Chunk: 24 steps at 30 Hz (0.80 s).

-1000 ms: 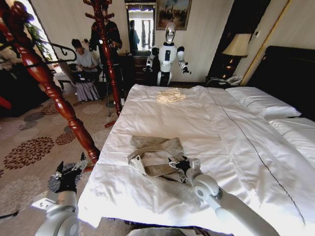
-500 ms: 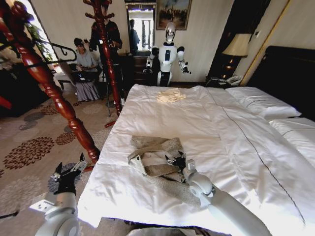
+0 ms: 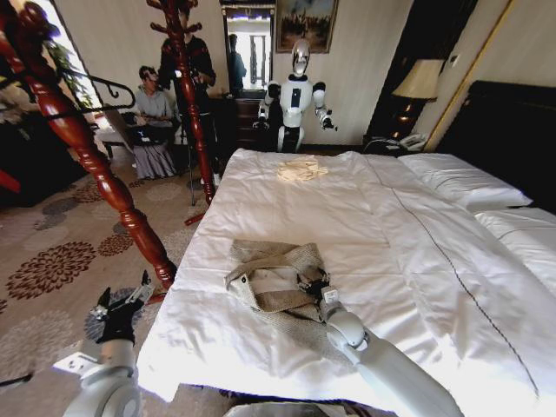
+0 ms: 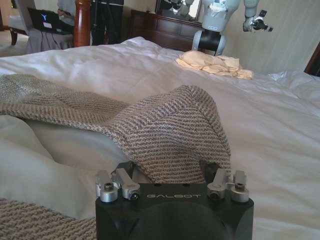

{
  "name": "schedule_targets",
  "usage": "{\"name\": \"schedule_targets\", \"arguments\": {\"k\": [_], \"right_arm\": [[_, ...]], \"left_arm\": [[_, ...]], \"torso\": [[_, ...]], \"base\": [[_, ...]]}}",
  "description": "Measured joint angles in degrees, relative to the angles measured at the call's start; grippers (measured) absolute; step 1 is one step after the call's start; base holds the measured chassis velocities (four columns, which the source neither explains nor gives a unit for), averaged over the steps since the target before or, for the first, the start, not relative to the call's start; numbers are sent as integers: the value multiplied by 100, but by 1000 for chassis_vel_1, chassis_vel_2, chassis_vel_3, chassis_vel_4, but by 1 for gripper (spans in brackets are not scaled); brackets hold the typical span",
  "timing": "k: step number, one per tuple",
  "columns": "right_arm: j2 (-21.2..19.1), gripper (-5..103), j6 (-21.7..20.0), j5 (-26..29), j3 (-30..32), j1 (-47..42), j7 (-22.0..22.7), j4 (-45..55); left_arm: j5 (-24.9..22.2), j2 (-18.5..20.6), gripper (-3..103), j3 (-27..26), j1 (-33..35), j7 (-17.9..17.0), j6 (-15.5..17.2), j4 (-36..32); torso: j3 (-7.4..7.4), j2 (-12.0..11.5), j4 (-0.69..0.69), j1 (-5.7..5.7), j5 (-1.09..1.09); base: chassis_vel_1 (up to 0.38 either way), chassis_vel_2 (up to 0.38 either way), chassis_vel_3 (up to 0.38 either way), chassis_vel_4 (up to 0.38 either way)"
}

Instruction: Pick up the clothes from the bed and hang them on the clothes hanger.

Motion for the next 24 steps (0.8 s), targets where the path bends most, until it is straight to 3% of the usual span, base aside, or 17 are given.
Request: {"name": "schedule_targets", "arguments": {"k": [1,3,4,9,12,14,18,24], "right_arm": [[2,71,71,19,11,-12,-2,32],[-1,71,96,32,26,-24,-5,68],[-7,59,111,45,41,-36,-6,101],[-85,43,151,88,209,-169,-8,299],[-154,27,165,89,393,-279,-8,386],[-167,27,178,90,456,-303,-8,392],[-164,6,306,91,613,-299,-24,289],[-130,1,457,136,714,-240,-170,218]], "left_arm": [[0,0,100,1,-5,-2,0,9],[0,3,100,1,-7,-2,0,13],[0,5,100,1,-8,-2,0,16],[0,20,100,1,-17,-3,0,28],[1,20,100,27,-15,-4,0,29],[4,20,100,34,-14,-5,0,29],[26,23,100,60,-9,-5,0,22],[29,47,100,61,11,-5,-1,-1]], "torso": [[0,0,0,0,0],[0,0,0,0,0],[0,0,0,0,0],[0,0,0,0,0],[0,0,0,0,0],[0,0,0,0,0],[0,0,0,0,0],[0,0,0,0,0]], "base": [[0,0,0,0],[0,0,0,0],[0,0,0,0],[0,0,0,0],[0,0,0,0],[0,0,0,0],[0,0,0,0],[0,0,0,0]]}}
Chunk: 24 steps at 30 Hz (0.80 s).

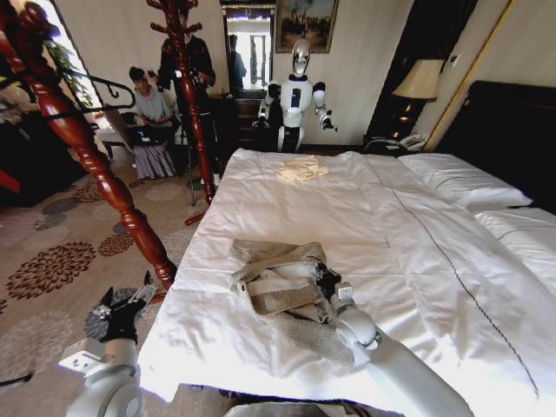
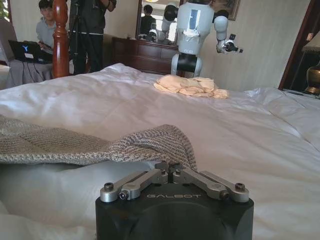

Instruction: Pick up the clothes from the bed and hang them on the clothes hanger.

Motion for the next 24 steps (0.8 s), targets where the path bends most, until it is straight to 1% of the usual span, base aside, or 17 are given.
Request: {"name": "schedule_targets", "arguments": {"k": [3,5,8,10,14,15,16,17,19,21,22,24], "right_arm": [[-34,0,136,159,108,45,-213,152],[-52,0,165,222,157,62,-271,215],[-170,0,226,601,456,155,-450,592],[-215,0,232,689,551,179,-483,699],[-483,0,236,1280,1129,240,-594,1349],[-483,0,236,1280,1129,240,-594,1349],[-536,0,223,1359,1238,240,-601,1461],[-648,0,178,1470,1489,236,-620,1676],[-797,0,84,1544,1813,210,-647,1916],[-842,0,45,1576,1917,197,-651,1991],[-924,0,-50,1676,2124,171,-653,2142],[-974,0,-127,1745,2290,131,-651,2249]], "left_arm": [[0,17,100,-26,15,0,-2,-12],[0,19,100,-30,18,0,-4,-13],[-1,26,100,-37,24,0,-9,-21],[-2,27,100,-37,24,0,-10,-22],[-3,27,100,-28,15,0,-11,-36],[-3,27,100,-28,15,0,-11,-36],[-3,26,100,-23,14,0,-11,-40],[-3,23,100,-15,12,0,-11,-46],[-2,17,100,-6,8,0,-11,-52],[0,12,100,1,7,0,-11,-54],[13,0,100,14,7,0,-11,-59],[53,-26,100,43,11,0,-11,-68]], "torso": [[0,0,0,0,0],[0,0,0,0,0],[0,0,0,0,1],[0,0,0,0,0],[0,0,0,0,-1],[0,0,0,0,-1],[0,0,0,0,0],[0,0,0,0,-1],[0,0,0,0,0],[0,0,-1,0,-1],[0,0,-1,0,0],[0,0,-1,0,-2]], "base": [[0,0,0,0],[0,0,0,0],[0,0,0,0],[0,0,0,0],[0,0,0,0],[0,0,0,0],[0,0,0,0],[0,0,0,0],[0,0,0,0],[0,0,0,0],[0,0,0,0],[0,0,0,0]]}}
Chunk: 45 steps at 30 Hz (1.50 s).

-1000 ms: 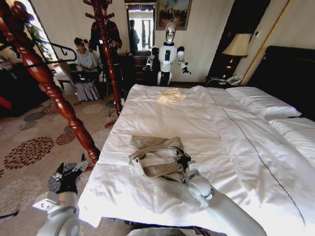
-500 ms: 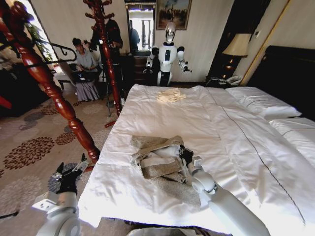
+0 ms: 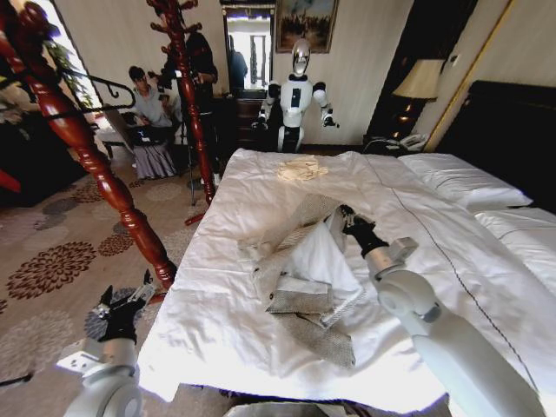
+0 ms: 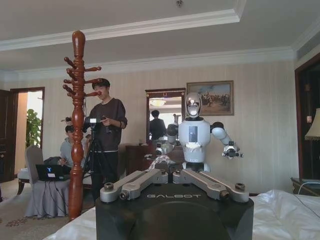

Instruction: Pick up the clothes from the bed and hang them on the clothes hanger.

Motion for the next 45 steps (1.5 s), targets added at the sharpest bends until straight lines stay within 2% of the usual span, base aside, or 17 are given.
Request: {"name": "schedule_targets", "arguments": {"k": [6,9,11,13,17,21,23,25,28,29,31,33,35,39,40,44,45], "right_arm": [[100,0,73,-441,-219,-297,-138,-162],[363,0,271,-1071,-892,-481,-386,-672],[430,0,315,-1178,-1032,-470,-445,-817],[675,0,431,-1451,-1555,-285,-626,-1443],[916,0,516,-1539,-1959,10,-708,-1997],[1158,0,545,-1646,-2184,274,-537,-2352],[1154,10,540,-1646,-2202,265,-494,-2308],[1115,10,540,-1670,-2187,207,-494,-2241],[948,27,555,-1894,-2018,-135,-501,-1980],[948,27,555,-1894,-2018,-135,-501,-1980],[824,32,567,-2288,-1828,-472,-500,-1756],[648,43,684,-3143,-1518,-969,-546,-1525],[558,49,740,-3442,-1372,-1207,-580,-1408],[270,64,785,-3849,-1085,-1874,-622,-1136],[270,64,785,-3849,-1085,-1874,-622,-1136],[124,86,835,-4269,-982,-2192,-672,-1165],[124,86,835,-4269,-982,-2192,-672,-1165]], "left_arm": [[93,-61,100,58,10,0,0,-5],[173,-103,100,82,48,0,-3,-16],[186,-112,100,83,57,0,-5,-20],[206,-134,100,76,83,0,-7,-45],[210,-153,100,53,117,0,-9,-77],[211,-158,100,14,137,0,-10,-83],[211,-158,100,8,135,0,-11,-83],[211,-161,100,13,129,0,-11,-79],[227,-179,100,60,101,-4,-11,-46],[227,-179,100,60,101,-4,-11,-46],[250,-185,100,88,82,-3,-11,-18],[271,-186,100,113,71,-5,-11,9],[282,-186,100,129,70,-6,-11,15],[287,-186,100,157,45,-6,-12,19],[287,-186,100,157,45,-6,-12,19],[288,-185,100,188,35,-6,-5,-26],[288,-185,100,188,35,-6,-5,-26]], "torso": [[0,0,0,0,1],[0,0,0,0,1],[0,0,0,0,1],[0,0,1,0,1],[0,0,2,0,1],[0,0,2,0,1],[0,0,1,0,1],[0,0,1,0,1],[0,0,0,0,0],[0,0,0,0,0],[0,0,1,0,2],[0,0,-2,0,1],[-1,0,-1,0,1],[0,0,0,0,1],[0,0,0,0,1],[0,0,1,0,2],[0,0,1,0,2]], "base": [[0,0,0,0],[0,0,0,0],[0,0,0,0],[0,0,0,0],[0,0,0,0],[0,0,0,0],[0,0,0,0],[0,0,0,0],[0,0,0,0],[0,0,0,0],[0,0,0,0],[0,0,0,0],[0,0,0,0],[0,0,0,0],[0,0,0,0],[0,0,0,0],[0,0,0,0]]}}
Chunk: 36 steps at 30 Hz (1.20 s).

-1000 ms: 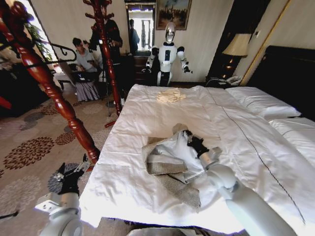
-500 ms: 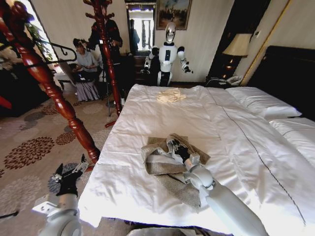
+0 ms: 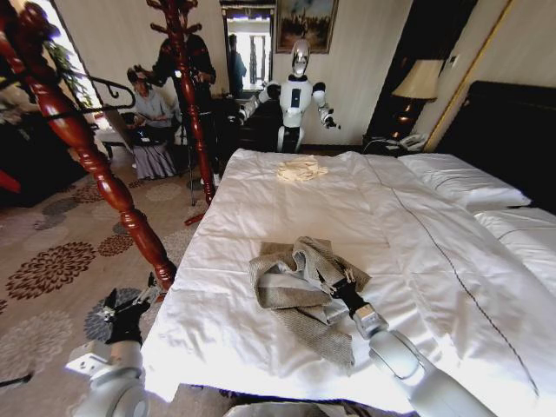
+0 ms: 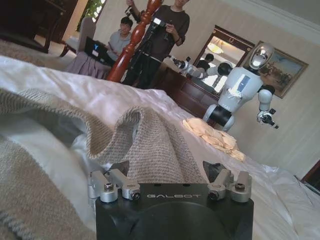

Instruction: Pick up the clothes from the bed and hang them on the clothes hanger.

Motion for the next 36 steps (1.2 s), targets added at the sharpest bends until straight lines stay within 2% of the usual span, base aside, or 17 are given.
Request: {"name": "schedule_targets", "arguments": {"k": [1,4,7,8,10,13,18,28,30,32,36], "right_arm": [[-28,86,-34,-68,3,-36,-5,-7],[-119,99,-183,-378,9,-133,-12,-104],[-138,100,-207,-673,55,-169,-19,-166],[-143,100,-224,-910,102,-194,-21,-206],[-133,100,-242,-1766,290,-255,-72,-325],[-80,100,-183,-1988,337,-249,-100,-362],[36,100,-133,-1825,286,-79,-47,-315],[207,100,299,-1201,-89,445,-84,-502],[245,100,381,-1036,-143,573,-100,-599],[322,100,461,-529,-175,831,-104,-661],[347,100,538,-201,-140,1059,-115,-649]], "left_arm": [[0,0,100,1,0,0,2,-11],[-8,3,100,-15,12,0,6,-52],[-15,5,100,-29,21,-2,7,-64],[-20,6,100,-32,24,-3,8,-74],[-27,6,100,-33,31,-7,13,-106],[-28,-1,100,-21,35,-7,15,-119],[-25,0,100,-2,51,-13,16,-120],[-19,28,100,-33,69,-16,24,-135],[-19,33,100,-45,73,-17,24,-136],[-22,36,100,-62,83,-17,24,-137],[-24,38,100,-74,81,-19,24,-128]], "torso": [[0,0,1,0,0],[0,0,0,0,0],[0,0,1,0,0],[0,0,1,0,0],[0,0,-1,0,-2],[0,0,0,0,-1],[0,0,1,0,-2],[0,0,0,0,-2],[1,0,-1,0,-1],[1,0,0,0,-1],[1,0,1,0,-2]], "base": [[0,0,0,0],[0,0,0,0],[0,0,0,0],[0,0,0,0],[0,0,0,0],[0,0,0,0],[0,0,0,0],[0,0,0,0],[0,0,0,0],[0,0,0,0],[0,0,0,0]]}}
